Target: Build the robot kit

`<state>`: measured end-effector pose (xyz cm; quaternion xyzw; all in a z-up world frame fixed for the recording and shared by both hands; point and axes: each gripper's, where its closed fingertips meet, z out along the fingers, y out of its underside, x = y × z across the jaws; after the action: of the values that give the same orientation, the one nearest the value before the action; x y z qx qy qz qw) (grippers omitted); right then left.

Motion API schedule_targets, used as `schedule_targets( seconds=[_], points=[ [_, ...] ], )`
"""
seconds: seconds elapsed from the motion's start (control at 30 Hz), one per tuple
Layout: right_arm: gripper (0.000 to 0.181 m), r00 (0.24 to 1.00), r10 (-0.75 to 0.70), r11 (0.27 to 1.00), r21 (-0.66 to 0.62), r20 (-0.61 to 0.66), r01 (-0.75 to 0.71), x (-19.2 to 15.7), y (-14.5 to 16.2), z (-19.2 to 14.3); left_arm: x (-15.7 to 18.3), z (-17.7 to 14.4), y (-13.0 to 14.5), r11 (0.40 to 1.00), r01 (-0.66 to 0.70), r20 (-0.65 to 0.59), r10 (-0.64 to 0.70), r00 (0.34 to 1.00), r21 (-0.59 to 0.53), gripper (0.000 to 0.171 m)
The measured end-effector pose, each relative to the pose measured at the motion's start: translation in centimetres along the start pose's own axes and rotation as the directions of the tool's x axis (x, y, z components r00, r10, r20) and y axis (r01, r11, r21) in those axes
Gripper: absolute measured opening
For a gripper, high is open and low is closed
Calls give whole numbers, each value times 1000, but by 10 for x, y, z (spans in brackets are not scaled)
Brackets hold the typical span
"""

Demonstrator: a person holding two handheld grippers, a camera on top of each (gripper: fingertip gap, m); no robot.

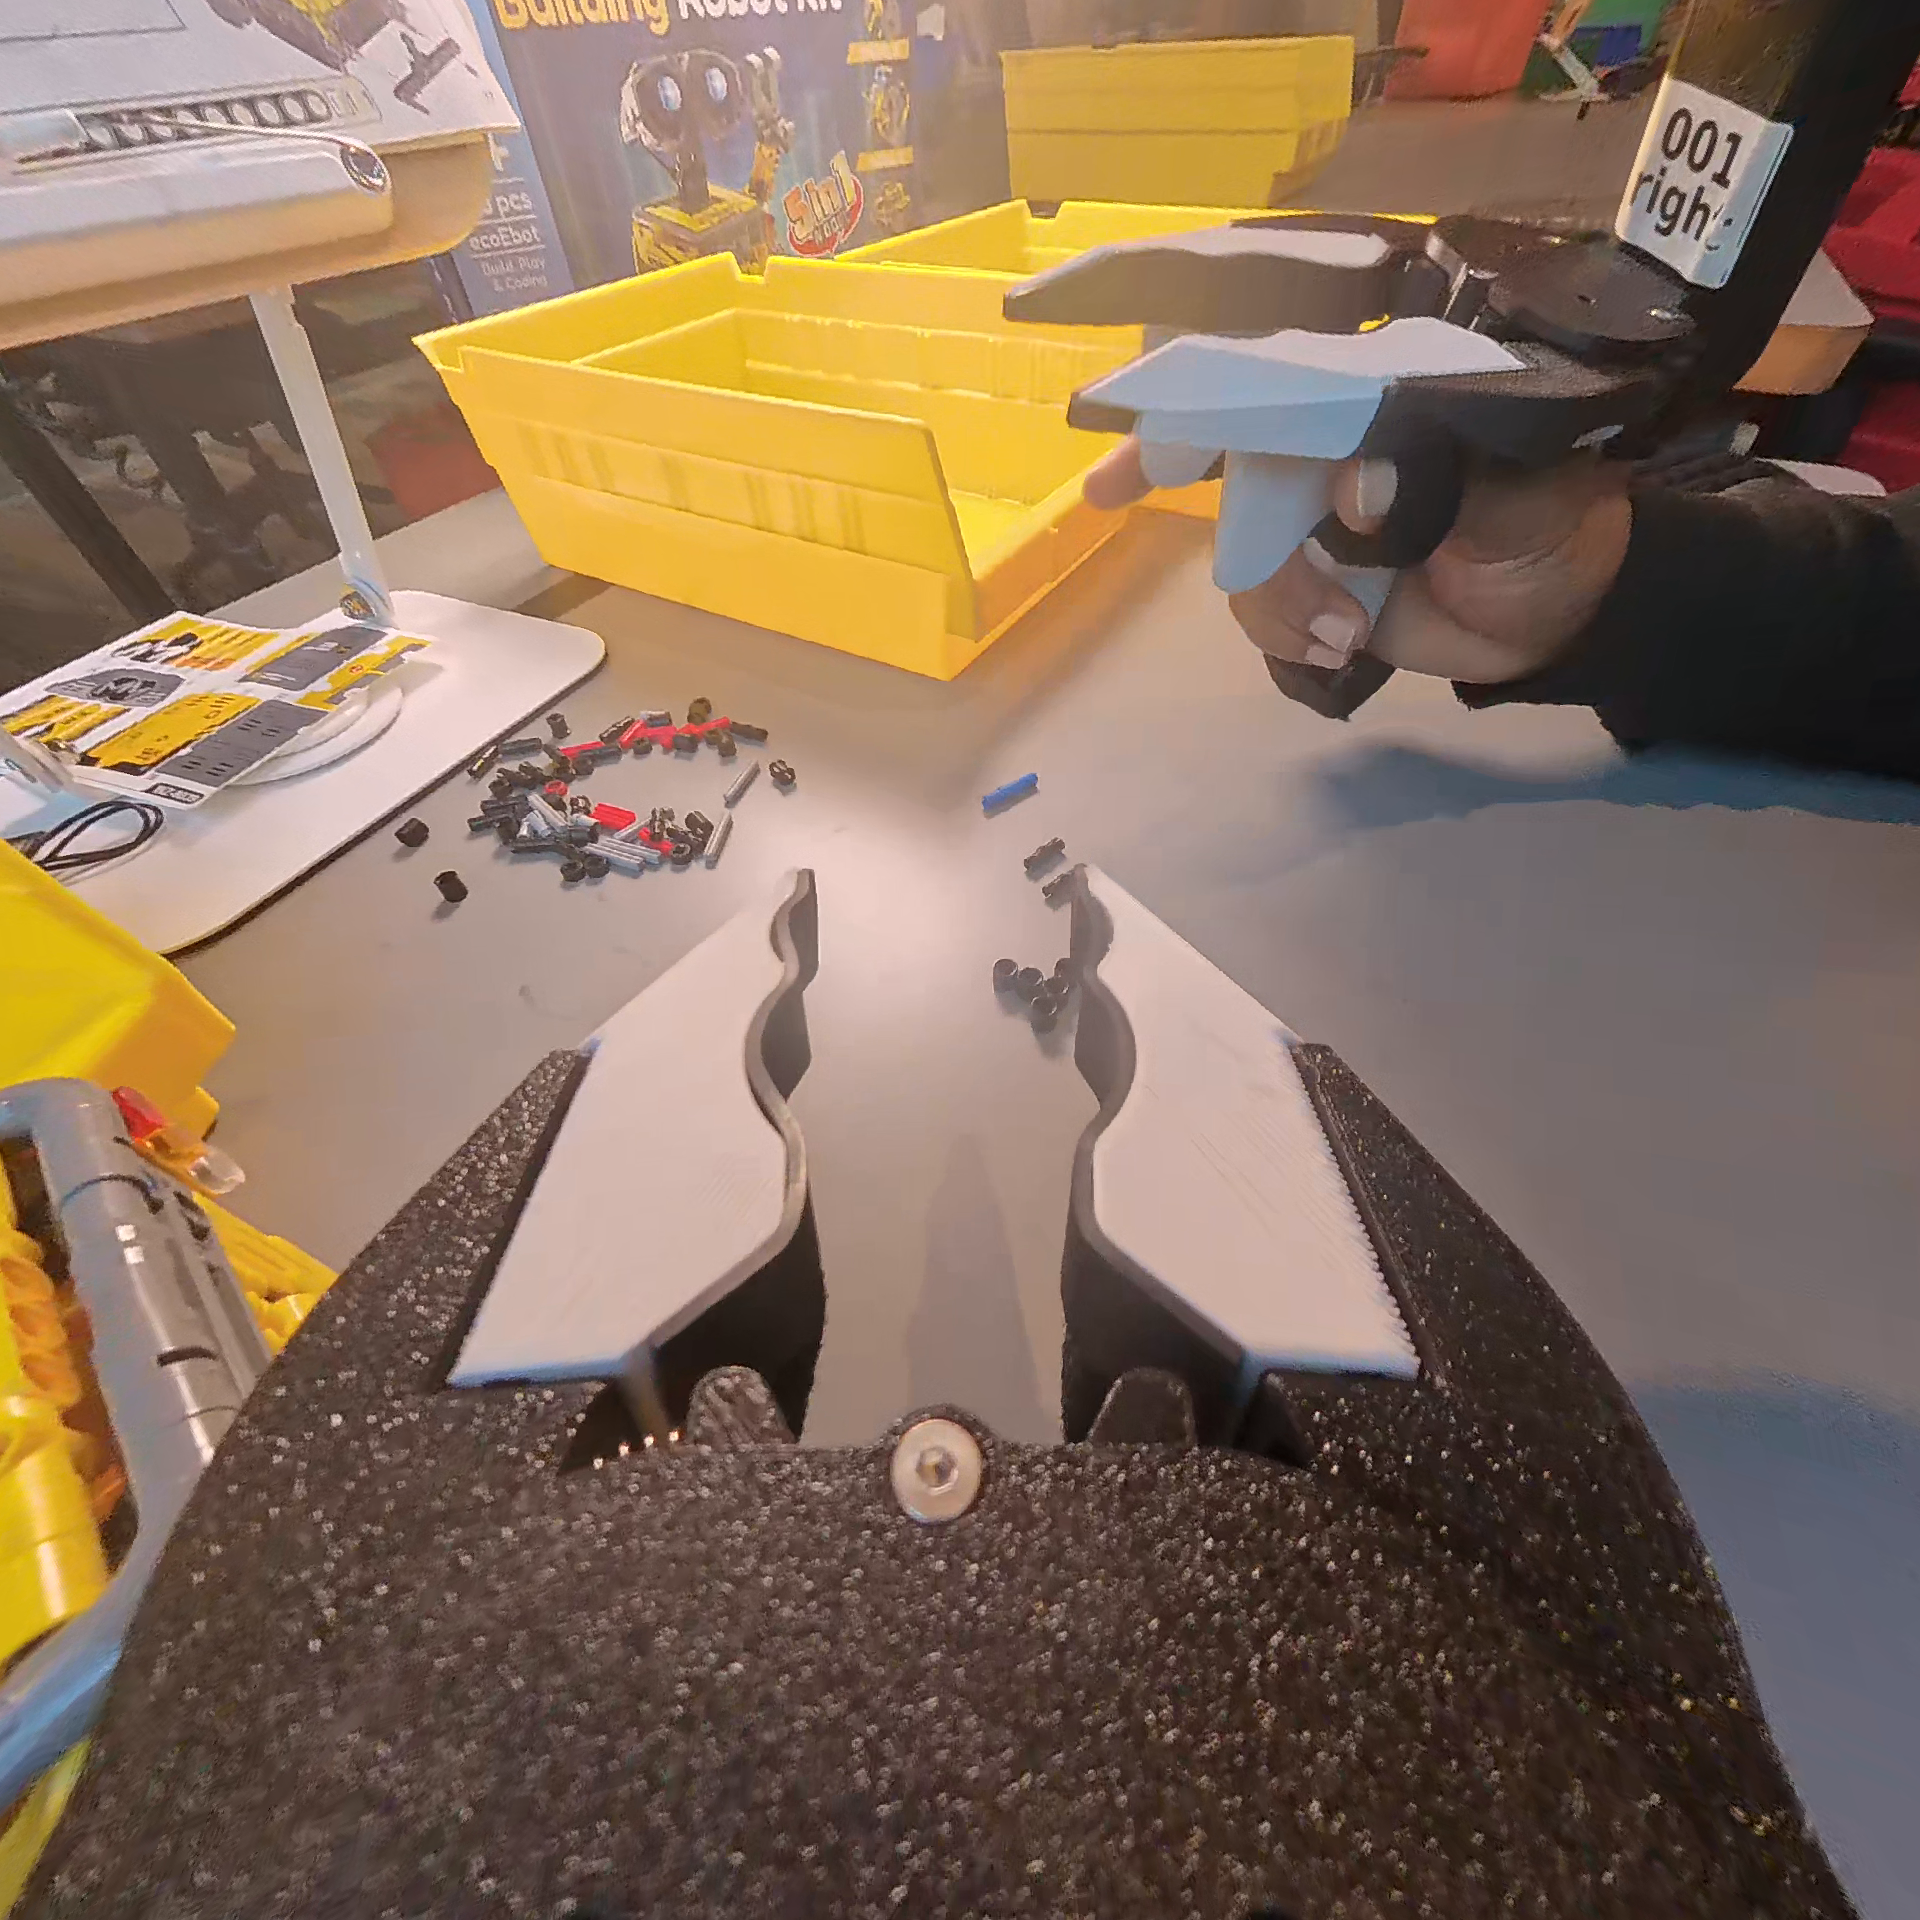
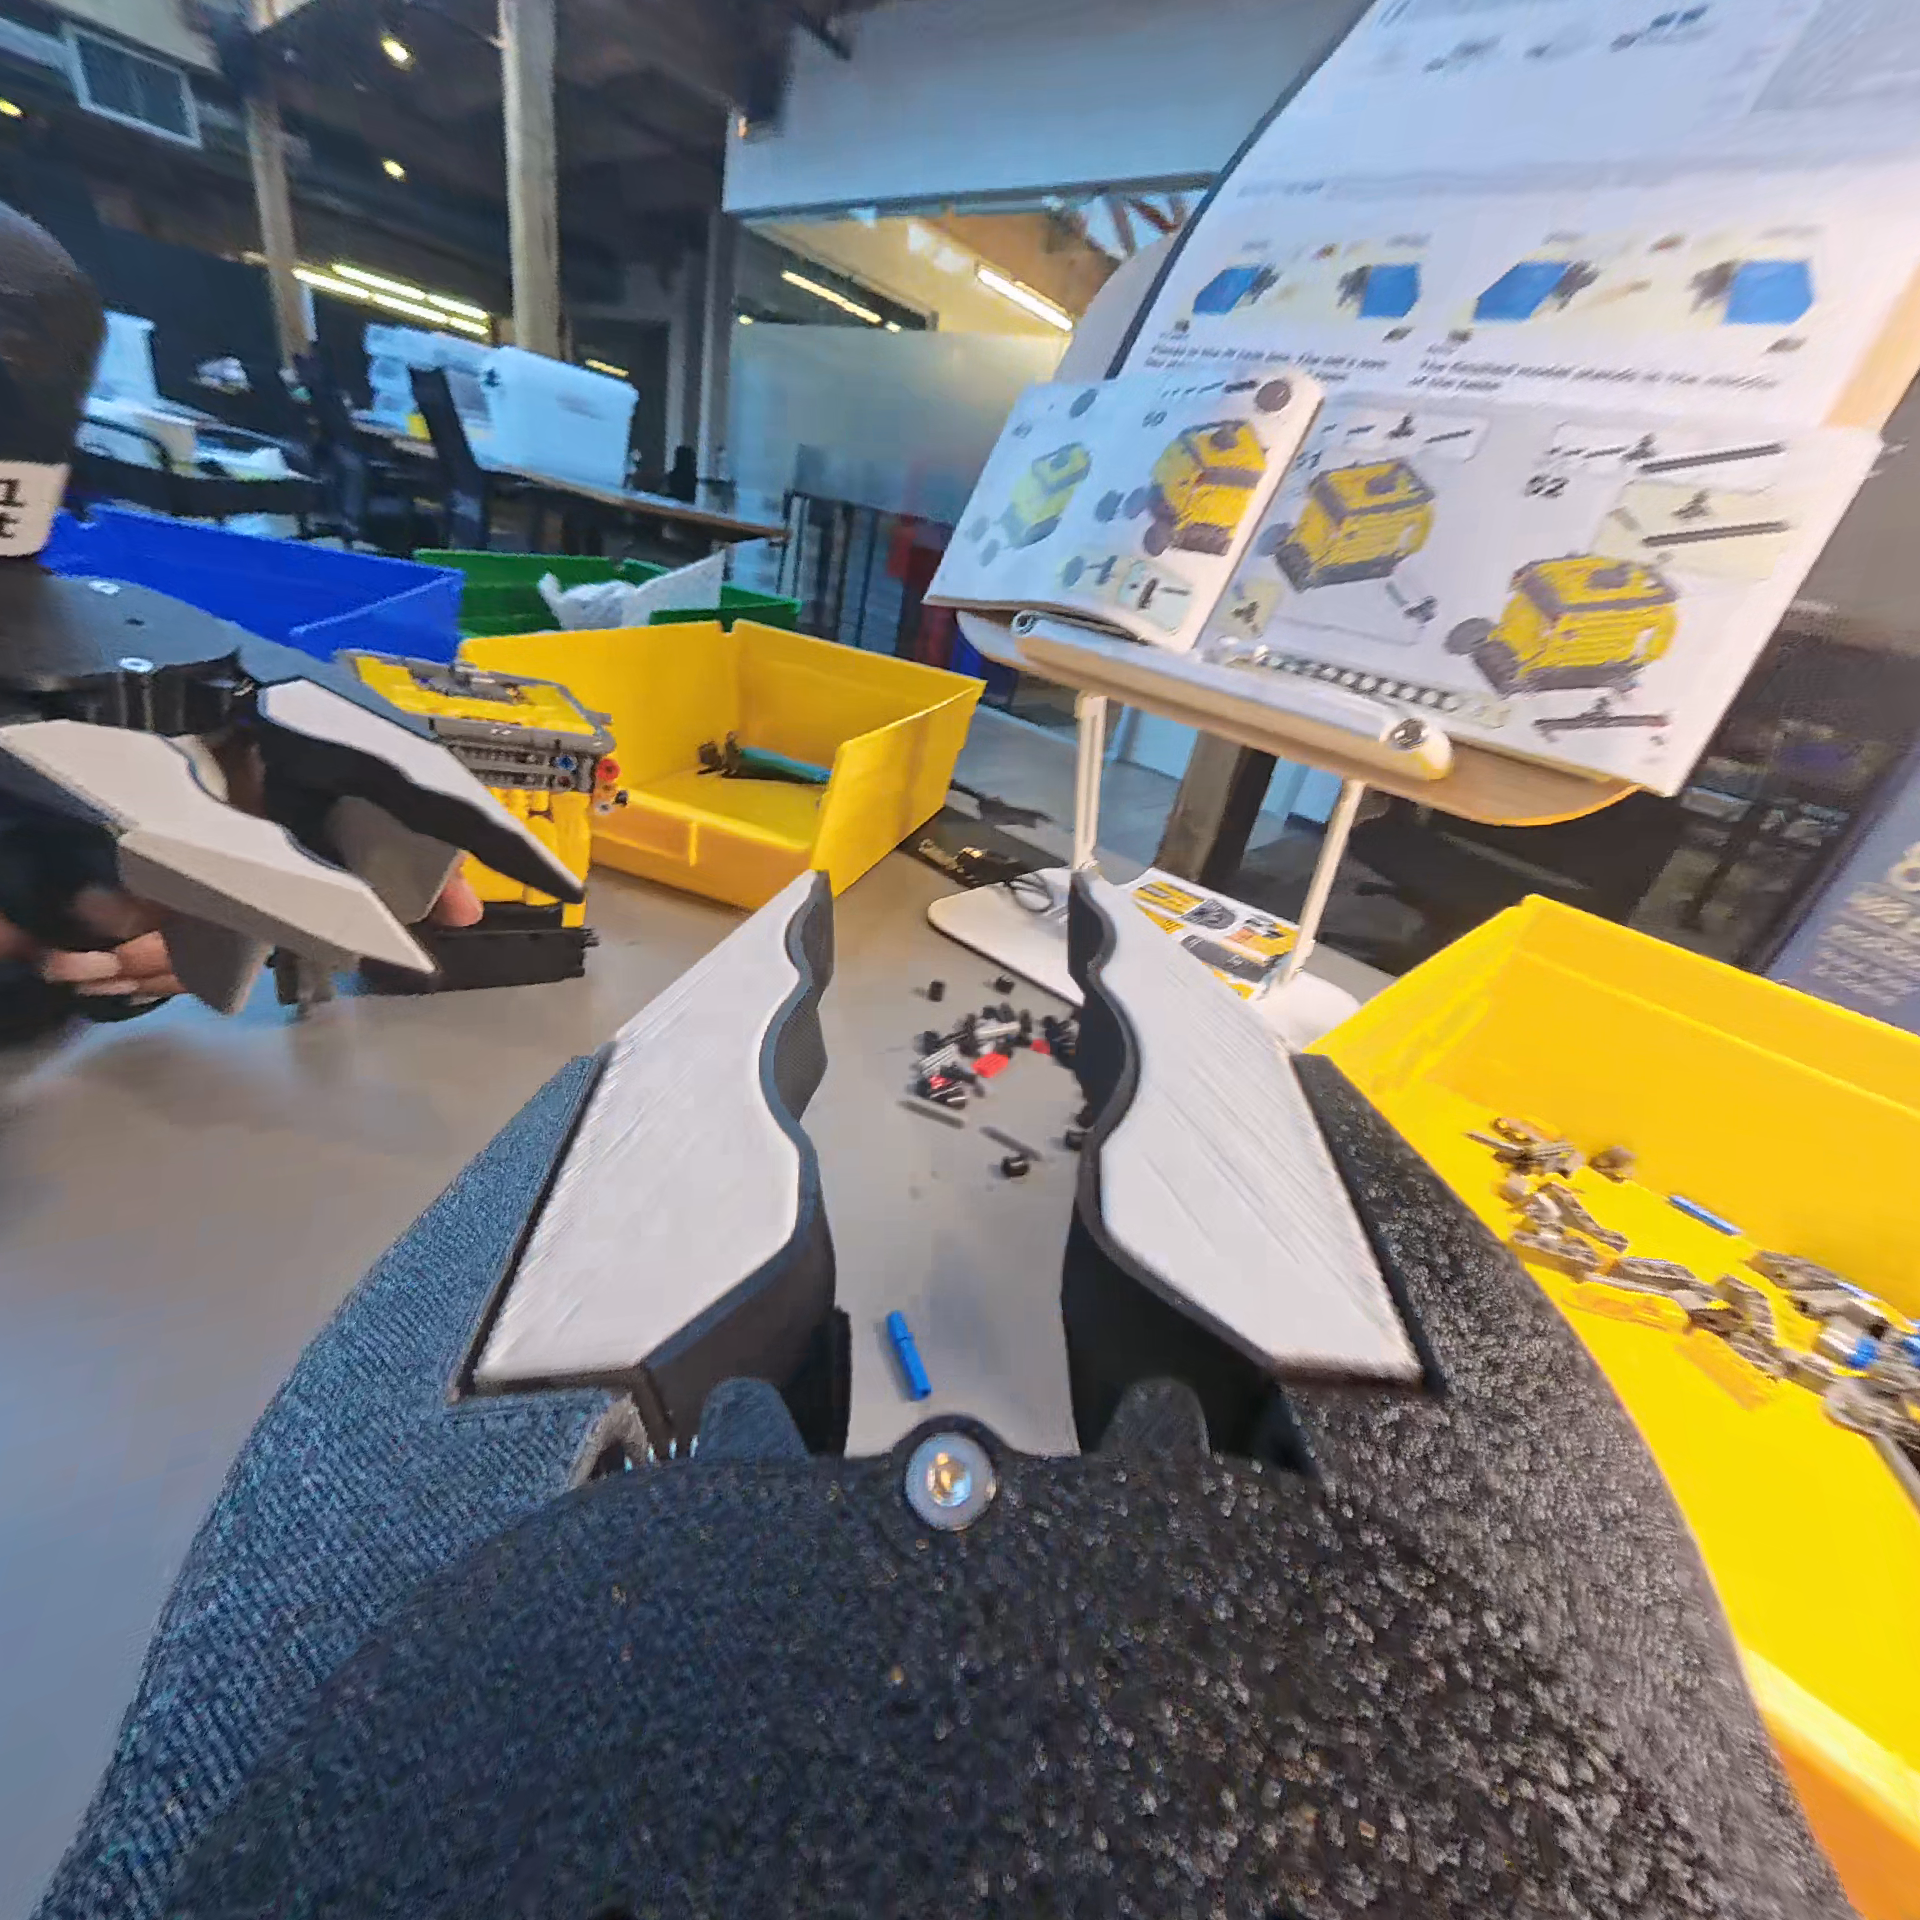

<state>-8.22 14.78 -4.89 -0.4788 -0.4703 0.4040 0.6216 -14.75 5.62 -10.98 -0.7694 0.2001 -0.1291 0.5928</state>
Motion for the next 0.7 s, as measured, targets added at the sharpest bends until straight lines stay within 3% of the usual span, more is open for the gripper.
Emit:
schedule_targets(
  seconds=[0.17, 0.33, 0.53, 0.7],
  points=[
    [45, 992, -35, 998, 52, -125, 42, 26, -17, -11, 0, -9, -22, 992, -34, 24, 31, 999, 122, 47],
    [44, 985, -26, 998, 46, -171, 34, 40, -19, -16, 0, -26, -50, 961, -84, 80, 65, 995, 263, 47],
    [40, 972, 5, 998, -56, -234, -19, 74, -4, -19, -4, -40, -61, 944, -149, 142, 111, 984, 295, 41],
    [39, 944, 59, 990, -104, -324, -98, 114, 10, -33, -16, -48, -60, 946, -126, 185, 72, 980, 297, 40]
  ],
)
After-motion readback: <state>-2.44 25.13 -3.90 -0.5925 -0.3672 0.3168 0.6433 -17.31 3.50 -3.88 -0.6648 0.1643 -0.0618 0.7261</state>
